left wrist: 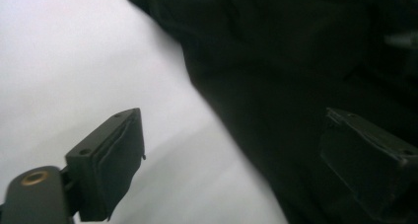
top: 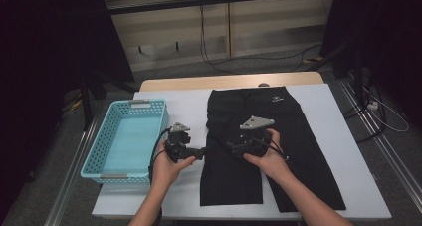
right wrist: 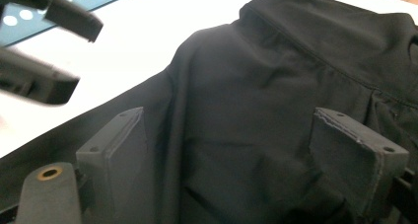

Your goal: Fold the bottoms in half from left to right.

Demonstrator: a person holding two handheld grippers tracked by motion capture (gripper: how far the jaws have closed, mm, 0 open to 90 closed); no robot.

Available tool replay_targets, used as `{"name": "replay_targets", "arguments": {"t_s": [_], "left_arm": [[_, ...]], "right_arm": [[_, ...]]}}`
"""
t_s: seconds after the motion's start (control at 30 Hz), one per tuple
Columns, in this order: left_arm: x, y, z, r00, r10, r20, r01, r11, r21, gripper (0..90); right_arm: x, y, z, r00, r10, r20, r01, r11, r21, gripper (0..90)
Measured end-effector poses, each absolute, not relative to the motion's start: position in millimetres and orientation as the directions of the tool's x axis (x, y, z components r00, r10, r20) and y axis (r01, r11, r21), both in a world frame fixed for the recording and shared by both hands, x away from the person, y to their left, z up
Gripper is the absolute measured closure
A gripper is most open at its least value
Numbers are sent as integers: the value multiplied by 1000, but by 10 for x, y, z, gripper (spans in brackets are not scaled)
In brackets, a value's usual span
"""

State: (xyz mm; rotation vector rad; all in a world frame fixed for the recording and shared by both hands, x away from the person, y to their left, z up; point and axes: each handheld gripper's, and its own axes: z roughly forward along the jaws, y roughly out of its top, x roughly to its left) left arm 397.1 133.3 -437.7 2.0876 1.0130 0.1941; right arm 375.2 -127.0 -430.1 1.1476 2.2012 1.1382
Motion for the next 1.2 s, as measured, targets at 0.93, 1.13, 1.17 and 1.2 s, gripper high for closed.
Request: {"name": "replay_targets", "arguments": {"t_s": [0.93,1.13,1.17,1.2], "left_arm": [[3705,1039,-4477,730,669,-142,585,-503,636,875],[3705,1057,-4362,730,645,-224,591,-431,682,880],[3698,1054,-4342,731,639,-240,591,-417,691,880],[3693,1051,-4326,732,634,-250,590,-405,698,880]], "right_arm": [[3806,-1229,-4356,-552,834,-9,474,322,820,163],[3854,-1239,-4374,-538,843,8,472,293,832,175],[3862,-1243,-4371,-534,845,13,471,284,835,175],[3874,-1247,-4366,-532,847,17,470,279,837,174]]}}
